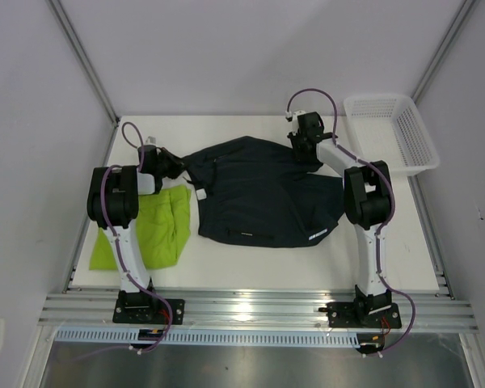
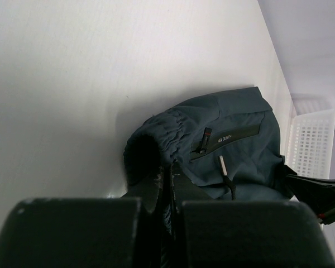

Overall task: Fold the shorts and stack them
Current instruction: Flatten the shorts out

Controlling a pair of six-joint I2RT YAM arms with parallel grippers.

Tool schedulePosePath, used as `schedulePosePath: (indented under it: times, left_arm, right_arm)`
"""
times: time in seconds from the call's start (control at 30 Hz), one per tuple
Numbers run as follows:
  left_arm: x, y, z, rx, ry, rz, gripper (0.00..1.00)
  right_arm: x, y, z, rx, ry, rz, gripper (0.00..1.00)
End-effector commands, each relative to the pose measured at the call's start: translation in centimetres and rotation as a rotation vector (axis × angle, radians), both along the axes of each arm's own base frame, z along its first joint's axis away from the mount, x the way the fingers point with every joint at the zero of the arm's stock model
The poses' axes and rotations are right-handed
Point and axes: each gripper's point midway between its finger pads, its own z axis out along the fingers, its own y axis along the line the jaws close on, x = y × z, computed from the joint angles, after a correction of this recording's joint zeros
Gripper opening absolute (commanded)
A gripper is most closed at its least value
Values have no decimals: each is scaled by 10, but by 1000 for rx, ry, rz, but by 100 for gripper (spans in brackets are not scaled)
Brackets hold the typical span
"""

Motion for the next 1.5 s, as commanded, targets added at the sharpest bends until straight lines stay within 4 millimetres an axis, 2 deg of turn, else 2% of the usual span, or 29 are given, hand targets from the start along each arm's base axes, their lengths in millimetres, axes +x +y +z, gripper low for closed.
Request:
schedulePosePath:
  times: [0.0, 0.03, 0.07, 0.13, 0.2, 0.27, 0.3, 0.33, 0.37, 0.43, 0.5, 0.57, 0.6, 0.63, 0.7, 0.73, 0.83, 0.9, 1.0, 1.1, 1.17, 1.2, 1.23, 1.3, 1.33, 1.37, 1.4, 1.43, 1.47]
  left_arm:
    - [10, -3, 33, 19, -88, -30, 0]
    - [11, -3, 34, 20, -91, -30, 0]
    - [11, -3, 34, 20, -91, -30, 0]
    - [10, -3, 33, 21, -90, -30, 0]
    - [11, -3, 34, 22, -92, -29, 0]
    - [10, -3, 33, 21, -87, -29, 0]
    - [10, -3, 33, 21, -89, -29, 0]
    - [10, -3, 33, 23, -89, -31, 0]
    - [10, -3, 33, 23, -91, -30, 0]
    - [10, -3, 32, 23, -88, -30, 0]
    - [11, -3, 34, 23, -91, -30, 0]
    - [10, -4, 33, 22, -89, -32, 0]
    - [10, -3, 32, 23, -88, -30, 0]
    - [10, -3, 32, 21, -87, -30, 0]
    - [9, -4, 32, 18, -88, -34, 0]
    - [10, -5, 32, 18, -89, -37, 0]
    - [10, -8, 34, 18, -95, -52, 0]
    - [11, -11, 35, 29, -97, -66, 0]
    - [10, -15, 35, 38, -92, -80, 0]
    - [8, -20, 35, 35, -88, -97, 0]
    - [4, -22, 34, 32, -76, -107, 0]
    - [3, -22, 40, 36, -84, -107, 1]
    - [-2, -20, 36, 44, -64, -98, 6]
    - [-9, -18, 39, 63, -56, -90, 14]
    - [-11, -16, 51, 72, -68, -81, 27]
    - [-18, -11, 43, 91, -23, -55, 34]
    - [-21, -9, 45, 111, -11, -44, 41]
    - [-22, -6, 54, 128, -12, -29, 53]
    - [-26, 1, 51, 154, 21, 5, 60]
  right_arm:
    - [20, -27, 15, -92, -76, -89, 18]
    - [23, -29, 18, -87, -91, -104, 13]
    - [25, -40, 19, -99, -99, -144, 0]
    - [28, -47, 23, -81, -111, -194, 0]
    - [34, -64, 28, -53, -130, -259, 0]
    - [38, -66, 31, 56, -125, -294, 0]
    - [42, -81, 34, 95, -124, -324, 0]
    - [44, -81, 37, 165, -117, -342, 0]
    - [43, -72, 37, 234, -96, -284, 0]
    - [42, -82, 36, 242, -99, -318, 0]
    - [43, -99, 36, 228, -108, -391, 0]
    - [42, -102, 31, 335, -68, -432, 0]
    - [43, -120, 28, 381, -54, -476, 0]
    - [42, -117, 28, 449, -25, -501, 0]
    - [39, -112, 18, 456, 10, -477, 0]
    - [39, -114, 17, 450, 9, -473, 4]
    - [43, -110, 27, 448, -15, -446, 47]
    - [48, -106, 40, 455, -46, -424, 49]
    - [58, -87, 61, 503, -73, -352, 50]
    - [65, -42, 75, 574, -70, -194, 51]
    - [67, -16, 75, 583, -62, -134, 51]
    - [67, -9, 73, 579, -56, -122, 51]
    - [70, -1, 67, 582, -48, -105, 51]
    - [66, 12, 57, 579, -13, -91, 50]
    - [69, 14, 51, 563, -8, -90, 50]
    - [68, 15, 47, 548, 3, -91, 51]
    - [66, 14, 41, 519, 13, -112, 51]
    - [66, 11, 37, 495, 12, -128, 52]
    - [65, 6, 32, 466, 13, -139, 52]
